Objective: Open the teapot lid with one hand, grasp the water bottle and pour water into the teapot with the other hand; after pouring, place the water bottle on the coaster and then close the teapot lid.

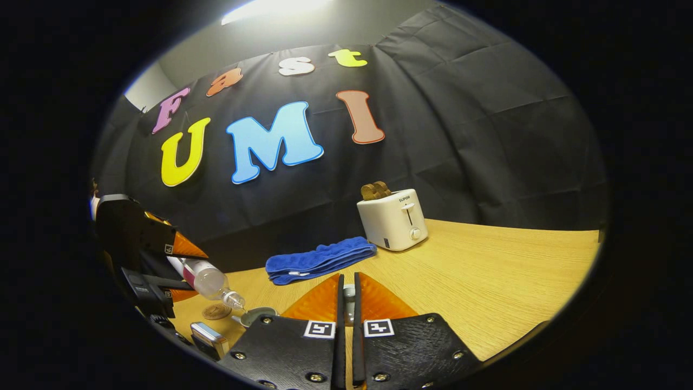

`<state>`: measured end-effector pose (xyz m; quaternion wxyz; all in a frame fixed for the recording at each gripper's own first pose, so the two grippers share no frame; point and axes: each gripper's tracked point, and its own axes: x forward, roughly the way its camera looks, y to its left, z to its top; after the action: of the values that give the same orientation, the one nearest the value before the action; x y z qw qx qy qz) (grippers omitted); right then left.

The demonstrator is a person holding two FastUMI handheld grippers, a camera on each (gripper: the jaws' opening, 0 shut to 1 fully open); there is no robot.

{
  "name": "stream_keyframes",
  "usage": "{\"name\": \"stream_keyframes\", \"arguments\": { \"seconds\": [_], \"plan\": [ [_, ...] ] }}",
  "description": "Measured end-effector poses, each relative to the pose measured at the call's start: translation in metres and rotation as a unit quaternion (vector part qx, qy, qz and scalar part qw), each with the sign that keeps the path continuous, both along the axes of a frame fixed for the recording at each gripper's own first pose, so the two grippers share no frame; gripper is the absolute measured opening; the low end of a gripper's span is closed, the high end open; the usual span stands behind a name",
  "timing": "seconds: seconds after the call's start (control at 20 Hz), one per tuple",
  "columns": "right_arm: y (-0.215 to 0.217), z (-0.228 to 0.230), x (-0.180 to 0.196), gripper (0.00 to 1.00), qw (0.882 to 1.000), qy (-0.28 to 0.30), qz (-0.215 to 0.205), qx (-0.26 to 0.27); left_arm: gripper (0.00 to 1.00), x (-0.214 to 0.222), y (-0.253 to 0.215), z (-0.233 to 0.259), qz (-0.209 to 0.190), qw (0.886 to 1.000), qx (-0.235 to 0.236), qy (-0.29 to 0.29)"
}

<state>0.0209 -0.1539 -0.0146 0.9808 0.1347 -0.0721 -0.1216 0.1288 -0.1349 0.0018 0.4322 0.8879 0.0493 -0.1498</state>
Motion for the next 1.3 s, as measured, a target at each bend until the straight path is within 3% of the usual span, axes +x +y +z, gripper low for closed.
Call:
{"name": "stream_keyframes", "arguments": {
  "seconds": [1.3],
  "plan": [
    [0.002, 0.003, -0.001, 0.05, 1.000, -0.006, 0.004, -0.005, 0.86, 0.001, -0.014, 0.024, -0.032, 0.997, 0.067, -0.034]
  ]
}}
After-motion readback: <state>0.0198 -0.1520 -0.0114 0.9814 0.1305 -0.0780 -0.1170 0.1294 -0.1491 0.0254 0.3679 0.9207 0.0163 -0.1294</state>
